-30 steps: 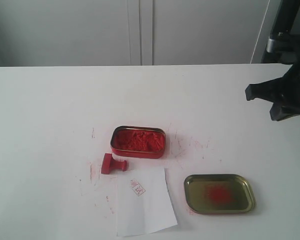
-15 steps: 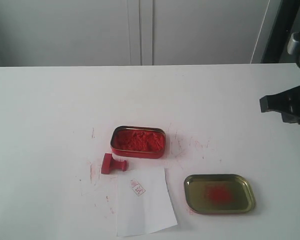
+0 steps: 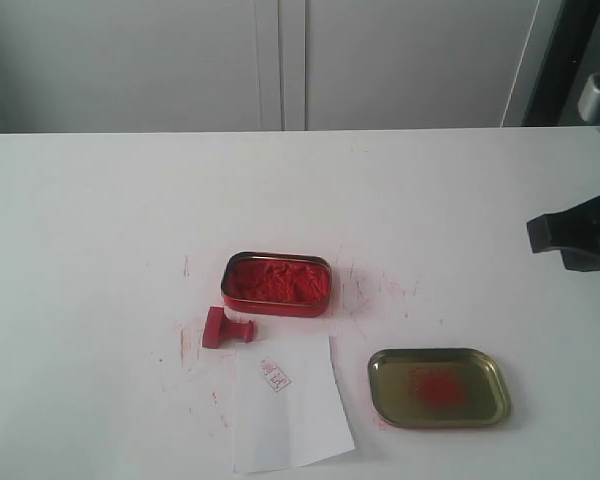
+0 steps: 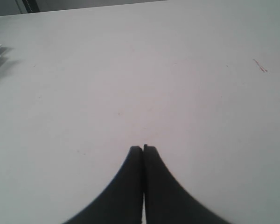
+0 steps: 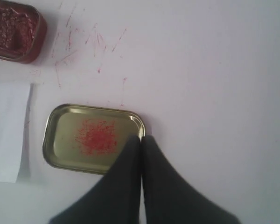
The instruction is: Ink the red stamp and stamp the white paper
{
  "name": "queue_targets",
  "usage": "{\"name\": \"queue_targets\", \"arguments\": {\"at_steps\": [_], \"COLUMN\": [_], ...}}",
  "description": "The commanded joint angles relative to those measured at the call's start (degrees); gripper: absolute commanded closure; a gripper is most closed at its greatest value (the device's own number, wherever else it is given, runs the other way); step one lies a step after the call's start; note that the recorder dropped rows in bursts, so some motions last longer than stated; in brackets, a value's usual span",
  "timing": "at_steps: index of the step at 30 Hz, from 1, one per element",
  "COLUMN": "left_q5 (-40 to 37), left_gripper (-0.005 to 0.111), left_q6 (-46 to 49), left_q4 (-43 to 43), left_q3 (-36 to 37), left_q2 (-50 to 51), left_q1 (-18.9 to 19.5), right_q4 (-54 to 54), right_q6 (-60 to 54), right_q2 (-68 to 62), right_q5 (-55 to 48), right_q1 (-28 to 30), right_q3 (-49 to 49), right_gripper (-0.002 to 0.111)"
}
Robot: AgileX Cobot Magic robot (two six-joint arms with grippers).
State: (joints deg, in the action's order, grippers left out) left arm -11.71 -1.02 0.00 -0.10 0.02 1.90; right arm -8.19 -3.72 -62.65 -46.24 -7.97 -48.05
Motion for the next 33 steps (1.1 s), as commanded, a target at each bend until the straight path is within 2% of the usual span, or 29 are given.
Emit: {"name": "queue_targets", "arguments": {"at_steps": [1, 7, 16, 25, 33], "left_q5": [0.1, 0.1, 0.1, 0.1, 0.1], "left_gripper": [0.107, 0.107, 0.107, 0.107, 0.107], "left_q6": [-0.2, -0.2, -0.2, -0.2, -0.2], "left_q4": [-0.3, -0.3, -0.3, -0.3, -0.3], "left_q3": [0.1, 0.1, 0.1, 0.1, 0.1], "left_q2": [0.0, 0.0, 0.0, 0.0, 0.0], "left_q1": [-0.4, -0.4, -0.4, -0.4, -0.4], "right_q4": [0.2, 1.0, 8.2, 8.2, 8.5], "right_q6": [-1.0, -1.0, 3.7, 3.7, 3.7], "right_q2": [5.0, 13.8, 27.4, 42.1, 48.4], "right_q5": [0.6, 4.2, 5.2, 5.2, 5.3], "right_q1": [0.0, 0.0, 0.0, 0.0, 0.0], "right_q3": [1.5, 5.6, 12.1, 18.0, 19.6], "right_gripper": [0.108, 0.108, 0.108, 0.108, 0.108]}}
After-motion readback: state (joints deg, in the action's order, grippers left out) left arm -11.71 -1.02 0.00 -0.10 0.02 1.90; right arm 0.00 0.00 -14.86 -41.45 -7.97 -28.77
